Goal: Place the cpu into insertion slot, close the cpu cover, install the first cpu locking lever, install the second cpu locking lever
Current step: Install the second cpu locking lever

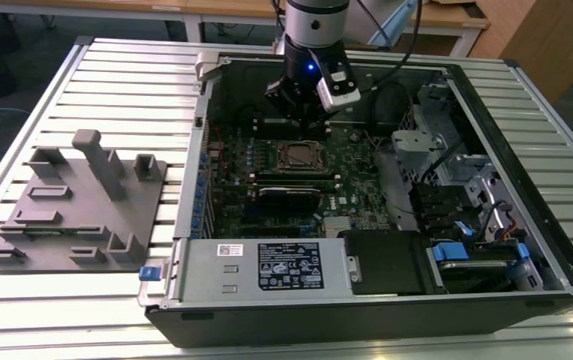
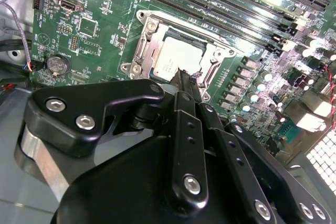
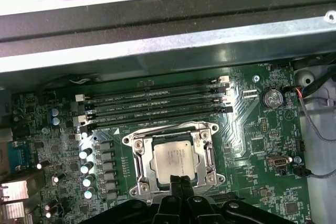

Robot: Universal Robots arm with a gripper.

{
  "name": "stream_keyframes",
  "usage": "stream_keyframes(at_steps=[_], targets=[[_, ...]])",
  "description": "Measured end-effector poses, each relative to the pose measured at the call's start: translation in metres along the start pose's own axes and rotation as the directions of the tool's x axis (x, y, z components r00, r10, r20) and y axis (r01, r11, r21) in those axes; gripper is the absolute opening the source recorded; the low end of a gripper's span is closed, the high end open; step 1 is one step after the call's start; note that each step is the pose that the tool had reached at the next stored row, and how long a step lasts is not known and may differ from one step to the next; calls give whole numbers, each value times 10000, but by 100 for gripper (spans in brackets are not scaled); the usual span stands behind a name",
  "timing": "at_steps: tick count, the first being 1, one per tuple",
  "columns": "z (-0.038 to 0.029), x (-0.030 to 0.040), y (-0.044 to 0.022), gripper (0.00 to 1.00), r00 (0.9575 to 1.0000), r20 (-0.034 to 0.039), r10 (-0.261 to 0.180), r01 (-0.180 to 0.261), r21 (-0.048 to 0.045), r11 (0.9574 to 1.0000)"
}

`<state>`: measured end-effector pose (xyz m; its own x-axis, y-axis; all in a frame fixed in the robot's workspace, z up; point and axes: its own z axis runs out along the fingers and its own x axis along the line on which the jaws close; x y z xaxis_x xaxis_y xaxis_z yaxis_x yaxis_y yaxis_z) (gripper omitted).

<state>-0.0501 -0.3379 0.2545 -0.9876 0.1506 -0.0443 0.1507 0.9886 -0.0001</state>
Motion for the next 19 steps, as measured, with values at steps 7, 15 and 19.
stream_keyframes(at_steps=[7, 15, 19], targets=[[0, -2, -10, 10, 10000, 0, -2, 2, 1, 10000], [1, -7, -50, 10, 10000, 1, 0, 0, 0, 10000], [0, -8, -55, 10, 10000, 1, 0, 0, 0, 10000]])
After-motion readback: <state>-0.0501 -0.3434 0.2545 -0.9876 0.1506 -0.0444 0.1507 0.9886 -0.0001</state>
